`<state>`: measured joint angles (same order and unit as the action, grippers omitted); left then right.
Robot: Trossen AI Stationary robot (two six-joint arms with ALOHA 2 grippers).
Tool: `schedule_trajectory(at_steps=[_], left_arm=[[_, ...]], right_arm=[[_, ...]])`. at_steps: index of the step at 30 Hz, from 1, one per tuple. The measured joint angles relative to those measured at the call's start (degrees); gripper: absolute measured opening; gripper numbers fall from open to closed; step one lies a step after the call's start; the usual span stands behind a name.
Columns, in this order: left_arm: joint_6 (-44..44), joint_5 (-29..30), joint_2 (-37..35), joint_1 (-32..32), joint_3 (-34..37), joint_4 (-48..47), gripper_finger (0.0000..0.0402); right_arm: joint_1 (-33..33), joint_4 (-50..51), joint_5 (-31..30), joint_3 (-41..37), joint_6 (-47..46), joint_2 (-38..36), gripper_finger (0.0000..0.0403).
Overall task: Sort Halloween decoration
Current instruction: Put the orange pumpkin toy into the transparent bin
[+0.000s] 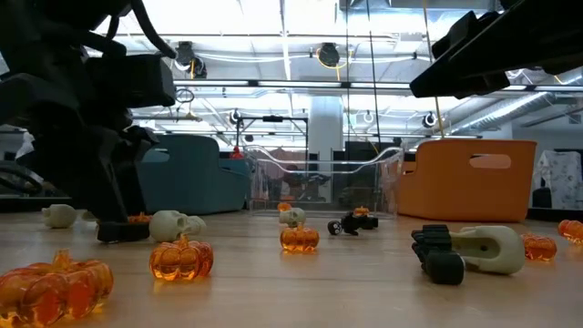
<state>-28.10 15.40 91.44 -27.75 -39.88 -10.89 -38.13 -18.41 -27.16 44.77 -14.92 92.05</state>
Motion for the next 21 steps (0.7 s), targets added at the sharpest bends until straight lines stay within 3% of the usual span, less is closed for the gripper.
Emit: schedule_trajectory(at_steps=[21], left_arm=[[2.1, -3.2, 0.0, 3.8, 0.0, -0.5, 0.0158]], right_arm=[[0.0, -0.1, -0.1, 0.0, 0.6, 0.0, 0.0167]])
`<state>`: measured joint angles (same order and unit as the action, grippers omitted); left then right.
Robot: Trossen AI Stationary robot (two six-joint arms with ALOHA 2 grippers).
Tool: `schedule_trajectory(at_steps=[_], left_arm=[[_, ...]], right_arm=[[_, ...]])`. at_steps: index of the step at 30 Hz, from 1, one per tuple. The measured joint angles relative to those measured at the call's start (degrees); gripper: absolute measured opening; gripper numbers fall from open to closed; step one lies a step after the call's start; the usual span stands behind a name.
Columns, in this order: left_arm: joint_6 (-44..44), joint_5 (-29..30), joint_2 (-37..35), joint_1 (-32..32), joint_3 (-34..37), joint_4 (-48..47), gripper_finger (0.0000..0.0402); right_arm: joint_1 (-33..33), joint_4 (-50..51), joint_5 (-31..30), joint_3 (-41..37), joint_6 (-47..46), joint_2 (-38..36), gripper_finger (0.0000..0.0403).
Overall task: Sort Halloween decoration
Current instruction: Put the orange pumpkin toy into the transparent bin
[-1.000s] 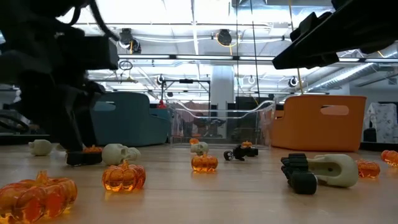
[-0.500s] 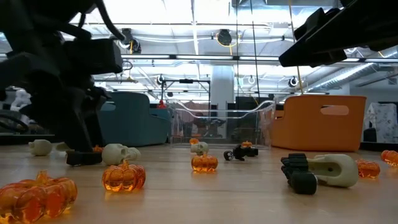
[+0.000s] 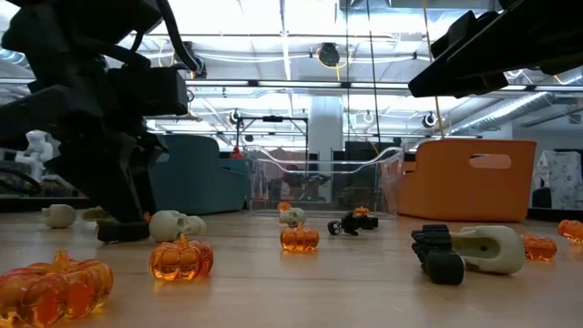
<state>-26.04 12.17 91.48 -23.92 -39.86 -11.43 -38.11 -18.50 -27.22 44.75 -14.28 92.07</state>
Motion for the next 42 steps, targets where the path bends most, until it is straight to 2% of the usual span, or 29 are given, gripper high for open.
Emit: schedule_trajectory(at_steps=[7, 12, 25, 29, 38, 42], left_arm=[[0.9, 0.3, 1.3, -0.1, -0.1, 0.8, 0.0107], [2.2, 0.5, 2.1, -0.1, -0.2, 1.4, 0.009], [4.3, 1.6, 2.2, -0.1, -0.1, 3.8, 0.0087], [4.7, 1.9, 2.1, -0.1, -0.1, 3.7, 0.0087], [13.5, 4.8, 0.7, -0.1, -3.0, 2.1, 0.0086], [20.8, 7.0, 0.7, -0.2, -4.4, 1.0, 0.0086]], right_arm=[[0.0, 0.0, 0.0, 0.0, 0.0, 0.0, 0.0167], [0.0, 0.0, 0.0, 0.0, 0.2, 0.0, 0.0167], [0.0, -0.1, -0.1, 0.0, 0.2, 0.0, 0.0167], [0.0, -0.1, -3.1, 0.0, 0.4, 0.0, 0.0167], [0.0, -0.1, -3.2, 0.0, 0.4, 0.0, 0.0167], [0.0, -0.1, -3.2, 0.0, 0.4, 0.0, 0.0167]])
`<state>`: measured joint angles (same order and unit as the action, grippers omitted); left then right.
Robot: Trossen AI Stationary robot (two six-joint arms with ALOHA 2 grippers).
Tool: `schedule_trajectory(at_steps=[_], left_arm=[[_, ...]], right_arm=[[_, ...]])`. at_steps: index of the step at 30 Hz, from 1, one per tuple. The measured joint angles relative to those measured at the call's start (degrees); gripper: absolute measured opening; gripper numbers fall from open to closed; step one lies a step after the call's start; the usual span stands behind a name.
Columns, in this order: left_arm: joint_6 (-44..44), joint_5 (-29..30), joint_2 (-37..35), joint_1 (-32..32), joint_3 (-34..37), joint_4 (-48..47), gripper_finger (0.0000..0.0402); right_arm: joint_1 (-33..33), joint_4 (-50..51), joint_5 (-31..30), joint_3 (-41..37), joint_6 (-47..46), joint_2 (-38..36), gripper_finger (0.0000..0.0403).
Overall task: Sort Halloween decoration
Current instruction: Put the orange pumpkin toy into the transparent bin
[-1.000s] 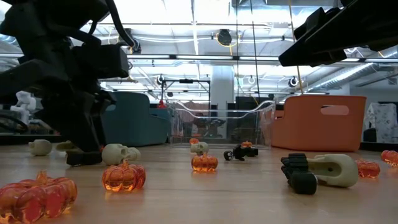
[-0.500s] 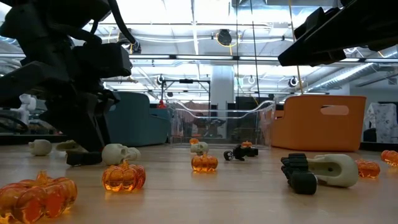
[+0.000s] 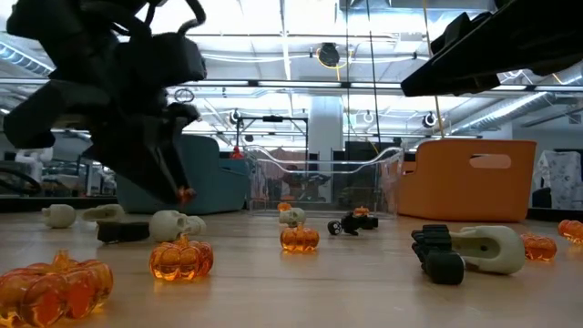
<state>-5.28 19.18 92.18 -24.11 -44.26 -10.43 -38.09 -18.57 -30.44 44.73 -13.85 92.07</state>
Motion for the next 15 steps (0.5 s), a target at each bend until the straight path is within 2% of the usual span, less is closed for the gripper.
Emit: schedule_trajectory(at_steps=[11, 15], left_arm=[[25.4, 8.0, -0.1, 0.0, -2.8, 0.5, 0.0086], [31.5, 10.3, -0.1, 0.0, -2.9, 1.2, 0.0086]], right_arm=[[0.0, 0.0, 0.0, 0.0, 0.0, 0.0, 0.0167], [0.0, 0.1, 0.0, 0.0, 0.0, 0.0, 0.0167]])
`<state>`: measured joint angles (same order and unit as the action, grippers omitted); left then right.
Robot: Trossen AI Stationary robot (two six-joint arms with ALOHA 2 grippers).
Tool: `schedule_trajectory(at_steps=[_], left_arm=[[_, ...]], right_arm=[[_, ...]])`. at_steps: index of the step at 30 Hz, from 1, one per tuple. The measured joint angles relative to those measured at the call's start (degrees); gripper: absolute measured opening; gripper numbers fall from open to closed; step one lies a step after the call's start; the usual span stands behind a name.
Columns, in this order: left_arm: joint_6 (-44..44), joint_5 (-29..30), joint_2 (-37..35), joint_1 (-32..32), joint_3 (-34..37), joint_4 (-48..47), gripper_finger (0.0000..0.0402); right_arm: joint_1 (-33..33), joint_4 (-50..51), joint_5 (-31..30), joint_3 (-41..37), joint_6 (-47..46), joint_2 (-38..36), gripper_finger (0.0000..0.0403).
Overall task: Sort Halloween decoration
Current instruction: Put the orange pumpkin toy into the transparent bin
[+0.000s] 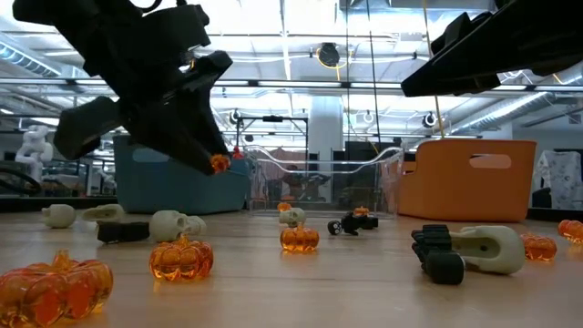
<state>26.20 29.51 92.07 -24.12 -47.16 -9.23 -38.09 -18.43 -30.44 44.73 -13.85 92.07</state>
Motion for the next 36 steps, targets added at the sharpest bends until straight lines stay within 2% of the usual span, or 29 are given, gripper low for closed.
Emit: schedule_trajectory(at_steps=[11, 21, 31, 36], left_arm=[[7.3, 4.9, 0.0, -0.1, 0.0, 1.1, 0.0086], [7.2, 5.6, -0.1, -0.1, 0.0, 1.9, 0.0086], [6.1, 5.5, -0.1, 0.5, 0.0, 23.1, 0.0086], [11.9, 5.5, -0.1, 2.8, 0.0, 33.1, 0.0086]], right_arm=[[0.0, 0.1, 0.0, 0.0, 0.0, 0.0, 0.0167], [0.0, 0.8, -2.8, 0.0, 0.0, 0.0, 0.0167], [0.0, 1.4, -2.8, 0.0, 0.0, 0.0, 0.0167], [-0.7, 5.3, -2.7, 0.0, -1.6, 0.0, 0.0167]])
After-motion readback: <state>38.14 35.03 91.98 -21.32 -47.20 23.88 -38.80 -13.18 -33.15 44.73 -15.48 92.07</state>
